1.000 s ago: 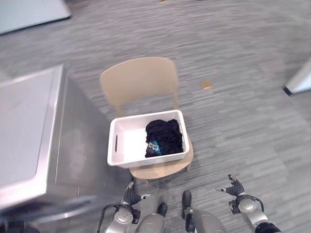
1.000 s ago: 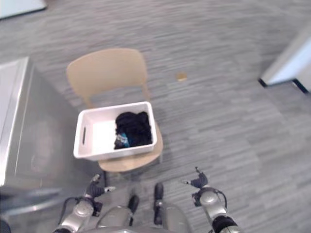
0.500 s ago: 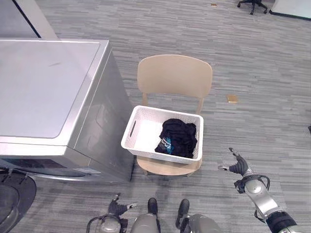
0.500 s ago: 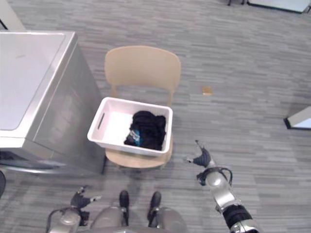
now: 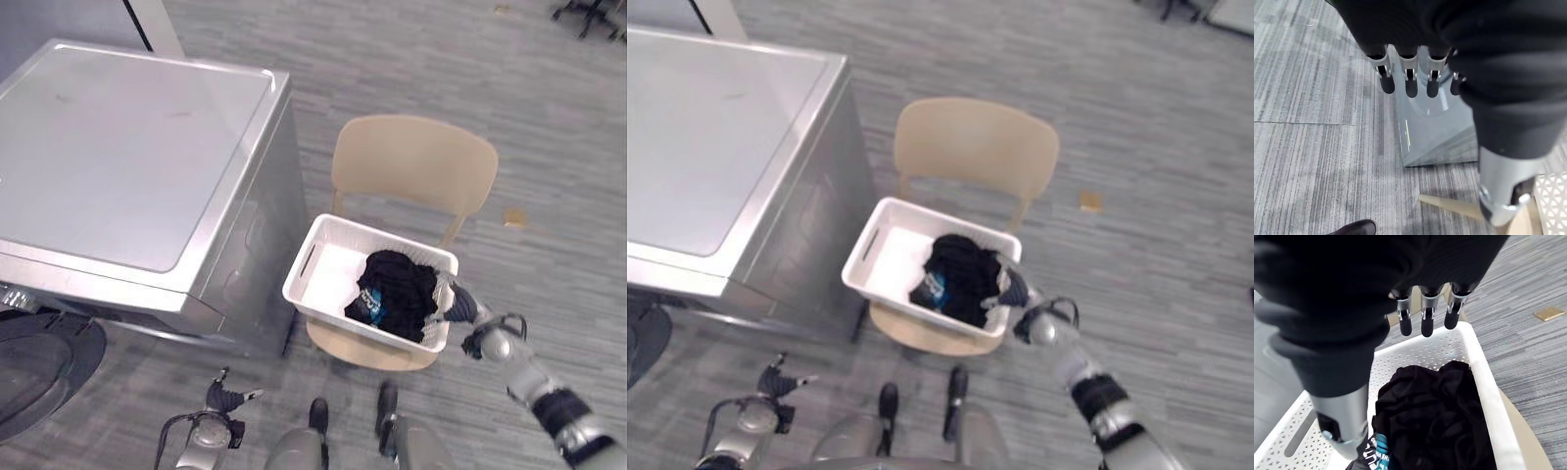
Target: Grab the laundry basket,head to the washer,open it,put in the laundry and shut it.
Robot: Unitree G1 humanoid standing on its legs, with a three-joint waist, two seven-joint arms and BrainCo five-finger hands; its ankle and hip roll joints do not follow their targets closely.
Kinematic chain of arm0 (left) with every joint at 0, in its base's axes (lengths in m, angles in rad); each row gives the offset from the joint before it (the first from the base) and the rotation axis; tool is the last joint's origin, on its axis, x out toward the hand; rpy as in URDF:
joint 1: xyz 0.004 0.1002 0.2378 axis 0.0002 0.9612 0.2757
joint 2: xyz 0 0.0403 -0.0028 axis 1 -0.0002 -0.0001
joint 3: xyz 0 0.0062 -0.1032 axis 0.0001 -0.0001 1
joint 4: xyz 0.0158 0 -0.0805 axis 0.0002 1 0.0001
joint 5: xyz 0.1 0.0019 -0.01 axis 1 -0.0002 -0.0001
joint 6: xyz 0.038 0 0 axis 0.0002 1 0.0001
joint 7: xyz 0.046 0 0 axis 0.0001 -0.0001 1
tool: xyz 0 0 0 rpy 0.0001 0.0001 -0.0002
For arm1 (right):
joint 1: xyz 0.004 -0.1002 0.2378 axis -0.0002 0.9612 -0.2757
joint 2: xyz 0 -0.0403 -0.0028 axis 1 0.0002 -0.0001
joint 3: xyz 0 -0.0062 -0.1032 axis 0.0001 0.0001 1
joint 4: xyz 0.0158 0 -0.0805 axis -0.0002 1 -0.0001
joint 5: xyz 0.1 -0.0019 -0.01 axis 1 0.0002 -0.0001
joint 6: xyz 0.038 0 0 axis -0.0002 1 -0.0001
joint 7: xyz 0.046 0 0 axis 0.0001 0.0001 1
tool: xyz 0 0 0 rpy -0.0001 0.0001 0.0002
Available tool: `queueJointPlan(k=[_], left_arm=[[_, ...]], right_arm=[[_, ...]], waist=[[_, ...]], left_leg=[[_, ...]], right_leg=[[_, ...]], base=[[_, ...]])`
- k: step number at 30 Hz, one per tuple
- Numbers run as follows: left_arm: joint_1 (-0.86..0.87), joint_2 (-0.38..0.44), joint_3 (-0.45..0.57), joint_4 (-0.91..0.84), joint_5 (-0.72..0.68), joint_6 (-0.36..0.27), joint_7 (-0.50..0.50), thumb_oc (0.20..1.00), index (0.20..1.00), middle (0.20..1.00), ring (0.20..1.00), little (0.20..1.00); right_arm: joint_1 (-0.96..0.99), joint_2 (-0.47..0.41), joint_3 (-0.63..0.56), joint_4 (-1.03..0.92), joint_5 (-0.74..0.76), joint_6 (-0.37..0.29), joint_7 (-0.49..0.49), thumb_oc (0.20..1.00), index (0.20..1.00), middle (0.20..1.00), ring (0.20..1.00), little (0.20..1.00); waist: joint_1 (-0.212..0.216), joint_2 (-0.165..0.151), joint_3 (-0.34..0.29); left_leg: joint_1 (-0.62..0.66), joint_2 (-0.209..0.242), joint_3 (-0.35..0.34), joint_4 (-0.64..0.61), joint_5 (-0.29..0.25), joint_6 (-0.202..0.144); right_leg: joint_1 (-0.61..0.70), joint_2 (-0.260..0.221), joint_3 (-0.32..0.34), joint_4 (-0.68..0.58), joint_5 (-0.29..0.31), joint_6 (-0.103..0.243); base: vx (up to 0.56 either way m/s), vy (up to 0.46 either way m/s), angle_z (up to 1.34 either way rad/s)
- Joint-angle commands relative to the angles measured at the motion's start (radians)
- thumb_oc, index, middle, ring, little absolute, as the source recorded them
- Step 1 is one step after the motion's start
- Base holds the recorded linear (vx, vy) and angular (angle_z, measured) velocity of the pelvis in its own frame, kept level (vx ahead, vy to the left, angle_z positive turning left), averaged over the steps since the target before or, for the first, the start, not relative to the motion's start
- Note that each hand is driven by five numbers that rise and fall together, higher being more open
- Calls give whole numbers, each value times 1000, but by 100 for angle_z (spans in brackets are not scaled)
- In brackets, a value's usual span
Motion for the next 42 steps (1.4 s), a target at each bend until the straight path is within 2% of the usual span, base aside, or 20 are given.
queueJointPlan(k=[1,4,7,11,16,17,18,19,22,23,25,27,28,29,31,33,34,42], left_arm=[[7,24,-7,3,24,-26,16,1000,1000,1000,1000,1000],[-11,14,-20,27,11,-29,28,1000,1000,1000,1000,1000],[-48,5,-47,62,-24,-42,48,1000,1000,1000,1000,1000],[-87,6,-75,79,-55,-55,62,1000,1000,1000,1000,1000],[-126,-3,-104,70,-105,-64,69,1000,1000,1000,1000,1000],[-131,-6,-108,70,-112,-61,66,1000,1000,1000,1000,1000],[-132,-8,-113,69,-113,-60,63,1000,1000,1000,1000,1000],[-132,-11,-116,68,-113,-58,60,1000,1000,1000,1000,1000],[-125,-20,-117,69,-109,-44,45,1000,1000,1000,1000,1000],[-125,-20,-117,69,-109,-44,45,1000,1000,1000,1000,1000],[-117,-21,-100,70,-106,-32,36,1000,1000,1000,1000,1000],[-117,-21,-100,70,-106,-32,36,1000,1000,1000,1000,1000],[-110,-20,-84,67,-101,-23,30,1000,1000,1000,1000,1000],[-110,-20,-85,66,-101,-23,30,1000,1000,1000,1000,1000],[-89,-22,-52,54,-86,-6,20,1000,1000,1000,1000,1000],[-83,-22,-43,53,-82,-2,20,1000,1000,1000,1000,1000],[-67,-18,-26,45,-74,4,14,1000,1000,1000,1000,1000],[-4,-8,22,-9,-68,24,1,1000,1000,1000,1000,1000]], right_arm=[[-82,-16,69,55,-55,-16,-33,1000,1000,1000,1000,1000],[-159,3,114,156,-60,-6,-51,1000,1000,1000,1000,1000],[-295,24,175,327,-52,21,-79,1000,1000,1000,1000,1000],[-384,39,206,478,-53,44,-107,1000,1000,1000,1000,1000],[-424,54,158,593,56,58,-108,1000,1000,1000,1000,1000],[-418,61,149,595,83,58,-100,815,815,815,815,815],[-409,69,137,589,114,54,-95,451,451,451,451,451],[-395,80,124,577,153,51,-86,200,200,200,200,200],[-333,127,48,498,309,29,-66,200,200,200,200,200],[-333,127,48,498,309,29,-66,200,200,200,200,200],[-271,150,-16,394,424,6,-51,200,200,200,200,200],[-270,150,-16,393,424,6,-51,200,200,200,200,200],[-218,162,-55,299,497,-15,-36,200,200,200,200,200],[-218,162,-56,298,497,-15,-36,200,200,200,200,200],[-138,165,-102,139,559,-47,-9,200,200,200,200,200],[-119,168,-103,107,563,-50,2,200,200,200,200,200],[-90,164,-111,39,573,-56,24,200,200,200,200,200],[23,179,-150,-183,658,-78,97,200,200,200,200,200]], waist=[[44,-18,-3],[59,-1,7],[91,19,47],[119,33,78],[143,44,101],[147,45,103],[151,44,105],[154,42,106],[155,26,98],[155,26,99],[145,7,91],[146,7,91],[133,-9,81],[133,-9,78],[111,-36,52],[105,-42,39],[95,-51,19],[70,-70,-40]], left_leg=[[-119,-13,-18,19,-20,-42],[-154,-12,-49,-5,14,-54],[-217,-8,-86,-32,61,-64],[-260,-9,-111,-52,88,-72],[-302,-18,-132,-69,113,-83],[-304,-20,-137,-71,115,-83],[-304,-21,-142,-72,116,-85],[-302,-22,-144,-74,116,-86],[-279,-24,-147,-81,108,-88],[-279,-24,-147,-82,108,-88],[-254,-22,-140,-82,94,-87],[-253,-22,-140,-82,94,-87],[-231,-19,-130,-80,80,-84],[-234,-19,-131,-80,82,-84],[-184,-17,-110,-70,50,-78],[-175,-17,-107,-66,43,-75],[-148,-16,-98,-56,22,-68],[-66,-10,-61,0,-46,-51]], right_leg=[[65,8,-29,-40,-61,17],[44,10,-61,-53,-55,8],[-23,12,-89,-45,-51,-3],[-67,14,-106,-44,-49,-8],[-98,17,-124,-55,-41,-8],[-98,18,-127,-60,-41,-8],[-97,19,-129,-62,-41,-7],[-91,20,-131,-69,-40,-7],[-54,20,-138,-94,-41,-4],[-53,20,-138,-94,-41,-4],[-22,20,-135,-105,-40,-2],[-21,20,-135,-105,-40,-2],[2,19,-133,-112,-38,1],[-1,19,-134,-113,-36,1],[53,20,-125,-119,-43,5],[62,18,-125,-120,-44,6],[89,15,-119,-120,-50,7],[171,16,-91,-112,-72,12]], base=[[-66,-85,91],[-46,-55,49],[-52,-23,37],[-29,-10,18],[-15,-3,21],[13,-11,17],[33,-16,14],[50,-7,10],[58,9,18],[50,12,21],[34,11,19],[22,8,9],[0,0,0],[55,20,-4],[58,19,-9],[75,18,-16],[88,17,-31],[60,29,-25]])
